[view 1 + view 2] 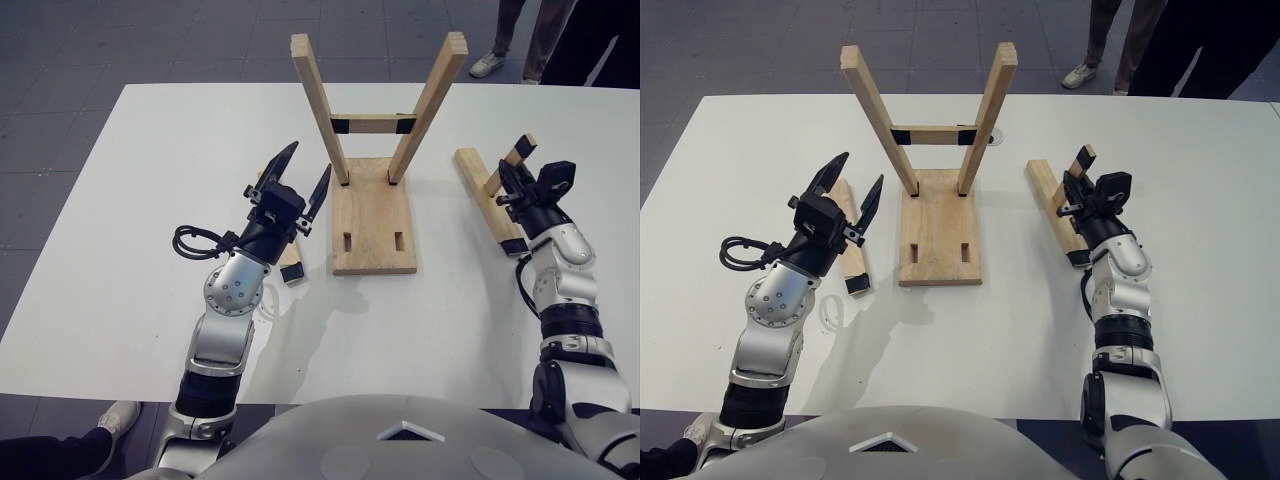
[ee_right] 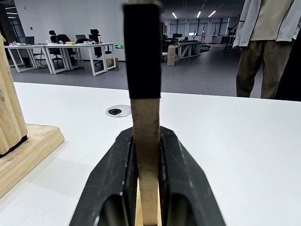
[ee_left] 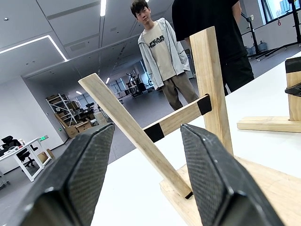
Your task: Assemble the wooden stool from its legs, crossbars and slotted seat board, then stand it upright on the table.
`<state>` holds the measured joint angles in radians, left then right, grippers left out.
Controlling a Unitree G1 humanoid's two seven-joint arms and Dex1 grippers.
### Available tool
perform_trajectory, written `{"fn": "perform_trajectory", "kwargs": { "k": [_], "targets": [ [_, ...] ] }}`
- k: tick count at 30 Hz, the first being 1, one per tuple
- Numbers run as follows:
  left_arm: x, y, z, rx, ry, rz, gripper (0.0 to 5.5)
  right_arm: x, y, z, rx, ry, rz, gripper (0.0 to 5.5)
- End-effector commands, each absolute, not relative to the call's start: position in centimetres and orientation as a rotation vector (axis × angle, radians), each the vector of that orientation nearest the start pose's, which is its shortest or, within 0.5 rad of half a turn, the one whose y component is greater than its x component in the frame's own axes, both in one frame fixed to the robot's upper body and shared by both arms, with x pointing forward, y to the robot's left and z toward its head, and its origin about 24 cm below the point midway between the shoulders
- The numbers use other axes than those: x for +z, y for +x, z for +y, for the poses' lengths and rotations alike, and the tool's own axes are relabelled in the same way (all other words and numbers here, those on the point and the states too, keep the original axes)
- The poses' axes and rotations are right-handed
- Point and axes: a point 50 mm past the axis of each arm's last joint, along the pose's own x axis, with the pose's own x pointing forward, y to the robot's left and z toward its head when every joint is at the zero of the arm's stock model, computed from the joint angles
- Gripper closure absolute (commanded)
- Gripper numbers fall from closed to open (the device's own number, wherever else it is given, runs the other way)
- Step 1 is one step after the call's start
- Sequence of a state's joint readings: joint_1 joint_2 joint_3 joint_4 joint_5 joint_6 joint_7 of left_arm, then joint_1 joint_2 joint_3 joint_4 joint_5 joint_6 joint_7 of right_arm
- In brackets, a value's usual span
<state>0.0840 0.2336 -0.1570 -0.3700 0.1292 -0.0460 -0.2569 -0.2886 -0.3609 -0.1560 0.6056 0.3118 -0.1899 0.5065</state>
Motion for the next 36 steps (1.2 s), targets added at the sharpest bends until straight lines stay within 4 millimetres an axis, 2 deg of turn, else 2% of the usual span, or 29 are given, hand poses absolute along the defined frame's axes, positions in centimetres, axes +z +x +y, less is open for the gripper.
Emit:
{"fn": "perform_trajectory", "kwargs": {
  "k": [1, 6, 14, 23, 24, 28, 36],
  "targets": [
    [10.5, 22.6, 13.1, -0.421, 0.365, -0.281, 2.88, -2.2, 26.6, -23.8, 0.254, 0.061, 0.317, 5.09],
    [10.5, 22.6, 13.3, -0.414, 0.370, -0.277, 2.88, -0.9, 27.5, -24.0, 0.239, 0.047, 0.267, 5.09],
    [10.3, 22.4, 13.1, -0.411, 0.363, -0.270, 2.88, 1.3, 28.7, -23.0, 0.285, 0.031, 0.219, 5.09],
    [10.1, 22.3, 13.0, -0.423, 0.363, -0.270, 2.88, 2.3, 28.7, -22.5, 0.300, 0.020, 0.209, 5.09],
    [10.1, 22.2, 12.9, -0.425, 0.363, -0.269, 2.88, 2.9, 28.9, -22.5, 0.297, 0.021, 0.175, 4.69],
    [9.8, 22.0, 12.6, -0.436, 0.362, -0.266, 2.88, 5.9, 30.0, -22.1, 0.283, 0.038, 0.061, 4.02],
    [9.6, 21.9, 12.8, -0.439, 0.370, -0.262, 2.88, 7.7, 30.2, -22.5, 0.268, 0.038, 0.027, 2.54]
  ]
}}
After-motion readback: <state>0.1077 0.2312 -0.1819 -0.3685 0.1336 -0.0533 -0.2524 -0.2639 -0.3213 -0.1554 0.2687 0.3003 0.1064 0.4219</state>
